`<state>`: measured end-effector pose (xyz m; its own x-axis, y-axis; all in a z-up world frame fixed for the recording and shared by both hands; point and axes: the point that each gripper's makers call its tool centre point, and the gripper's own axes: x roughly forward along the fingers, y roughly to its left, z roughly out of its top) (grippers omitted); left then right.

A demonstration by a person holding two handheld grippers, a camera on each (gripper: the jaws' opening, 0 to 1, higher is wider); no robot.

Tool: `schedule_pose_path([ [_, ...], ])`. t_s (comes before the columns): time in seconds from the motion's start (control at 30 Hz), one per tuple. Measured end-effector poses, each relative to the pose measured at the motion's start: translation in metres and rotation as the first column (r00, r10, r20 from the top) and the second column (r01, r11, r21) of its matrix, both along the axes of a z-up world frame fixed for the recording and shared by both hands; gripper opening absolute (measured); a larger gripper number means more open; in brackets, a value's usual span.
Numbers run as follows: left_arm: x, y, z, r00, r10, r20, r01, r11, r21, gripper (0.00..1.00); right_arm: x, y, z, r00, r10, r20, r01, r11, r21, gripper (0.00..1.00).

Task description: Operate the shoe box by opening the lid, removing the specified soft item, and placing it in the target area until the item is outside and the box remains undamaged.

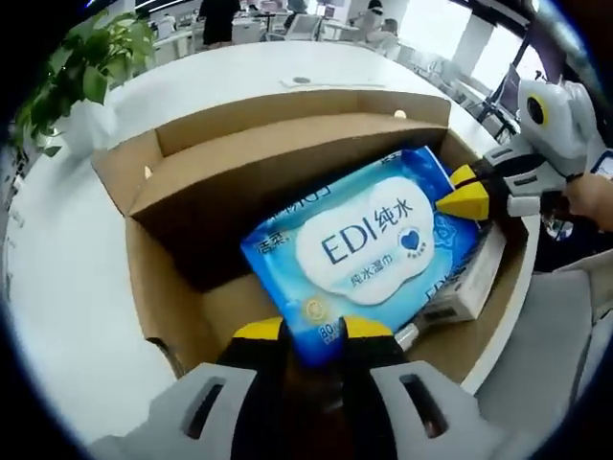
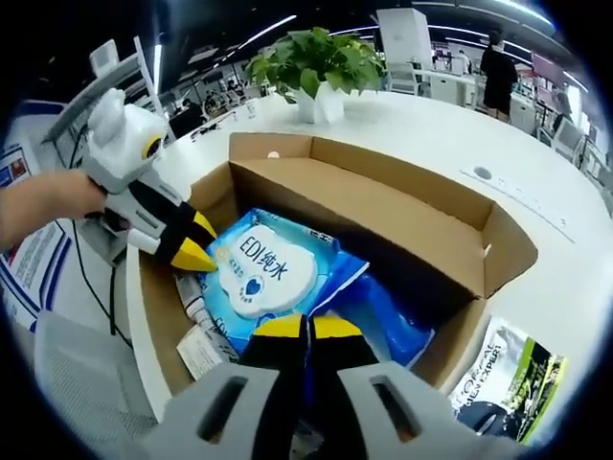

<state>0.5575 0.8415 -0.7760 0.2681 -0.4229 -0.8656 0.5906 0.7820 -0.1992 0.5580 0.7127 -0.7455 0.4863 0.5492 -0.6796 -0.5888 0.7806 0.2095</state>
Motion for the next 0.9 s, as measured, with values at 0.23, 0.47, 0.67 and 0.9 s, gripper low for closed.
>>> schedule_pose_path([
  [0.23, 0.006, 0.003, -0.002, 0.999, 0.023, 0.039, -0.023, 1.0, 0.019, 0.06, 0.0, 0.0, 0.0, 1.0, -0.003, 0.001, 0.003, 1.0, -0.003, 0.0],
  [0.47, 0.008, 0.003, -0.001, 0.997, 0.047, 0.062, -0.049, 0.999, 0.022, 0.0, 0.0, 0.0, 0.0, 1.0, -0.029, -0.013, 0.029, 1.0, 0.008, 0.0],
  [0.67, 0.007, 0.003, 0.001, 0.996, 0.052, 0.071, -0.054, 0.998, 0.028, 0.0, 0.0, -0.001, 0.002, 0.997, -0.066, -0.032, 0.067, 0.997, 0.026, 0.0],
  [0.9, 0.007, 0.005, 0.014, 0.995, 0.055, 0.079, -0.055, 0.998, 0.008, 0.0, -0.003, -0.002, 0.007, 0.997, -0.069, -0.017, 0.07, 0.997, 0.021, 0.0],
])
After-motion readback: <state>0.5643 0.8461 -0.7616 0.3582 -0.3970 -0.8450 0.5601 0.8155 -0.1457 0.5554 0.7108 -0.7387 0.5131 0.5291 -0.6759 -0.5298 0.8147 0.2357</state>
